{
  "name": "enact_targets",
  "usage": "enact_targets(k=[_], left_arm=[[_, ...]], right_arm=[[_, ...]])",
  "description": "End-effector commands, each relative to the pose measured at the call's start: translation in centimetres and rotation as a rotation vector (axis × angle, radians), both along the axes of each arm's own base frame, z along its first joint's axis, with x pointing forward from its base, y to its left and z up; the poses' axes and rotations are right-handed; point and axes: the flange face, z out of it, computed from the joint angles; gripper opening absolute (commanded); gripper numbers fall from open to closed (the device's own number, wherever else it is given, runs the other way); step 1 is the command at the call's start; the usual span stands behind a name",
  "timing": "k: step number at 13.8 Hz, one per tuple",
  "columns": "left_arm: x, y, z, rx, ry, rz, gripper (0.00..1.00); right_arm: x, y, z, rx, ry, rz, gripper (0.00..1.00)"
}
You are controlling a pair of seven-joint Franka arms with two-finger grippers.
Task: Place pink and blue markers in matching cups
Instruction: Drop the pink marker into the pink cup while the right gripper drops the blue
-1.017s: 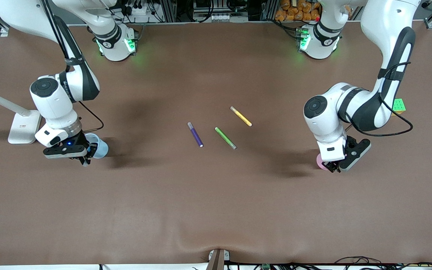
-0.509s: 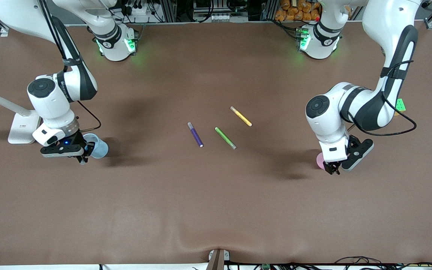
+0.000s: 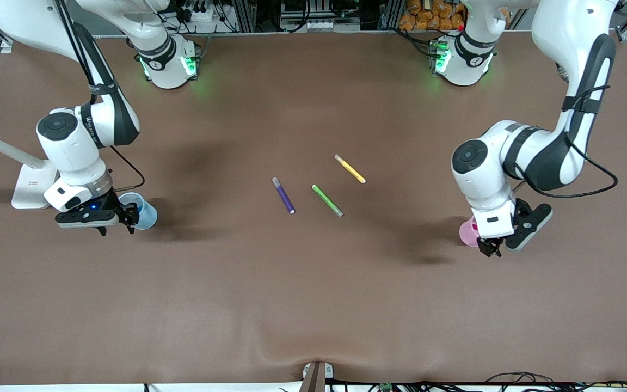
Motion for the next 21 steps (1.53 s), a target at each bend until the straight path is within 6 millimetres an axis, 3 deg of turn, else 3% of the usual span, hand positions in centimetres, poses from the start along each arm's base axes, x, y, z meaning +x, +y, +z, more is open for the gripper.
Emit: enact_targets(k=[1,4,7,10,13,16,21], left_arm=[[0.4,0.6,3.3,-0.028,0.024,-0.015,1.00],[0.6,1.2,4.9,-0.051,0.049,-0.025,1.00],[0.8,1.6,5.9,-0.023,0.071,-0.021,1.00],[0.9,1.7,7.6,-0.047,0.101,-0.030,1.00],[1.1,2.0,9.8,-0.060,0.150,-0.015,1.00],[1.1,2.2,12.4,-0.091,0.200,-0.021,1.00],[0.7,2.0,13.5,-0.085,0.240,-0.032,1.00]], right_arm=[[1.6,-0.3,2.8,-0.027,0.029,-0.037,1.00],[3.7,0.3,6.2,0.065,0.088,-0.162,1.00],[6.4,1.0,12.7,0.161,0.249,-0.276,1.00],[7.2,0.9,17.6,0.244,0.401,-0.324,1.00],[6.4,1.1,21.7,0.258,0.488,-0.326,1.00],[4.3,1.6,26.4,0.244,0.606,-0.303,1.00],[0.5,0.3,30.8,0.125,0.596,-0.119,1.00]])
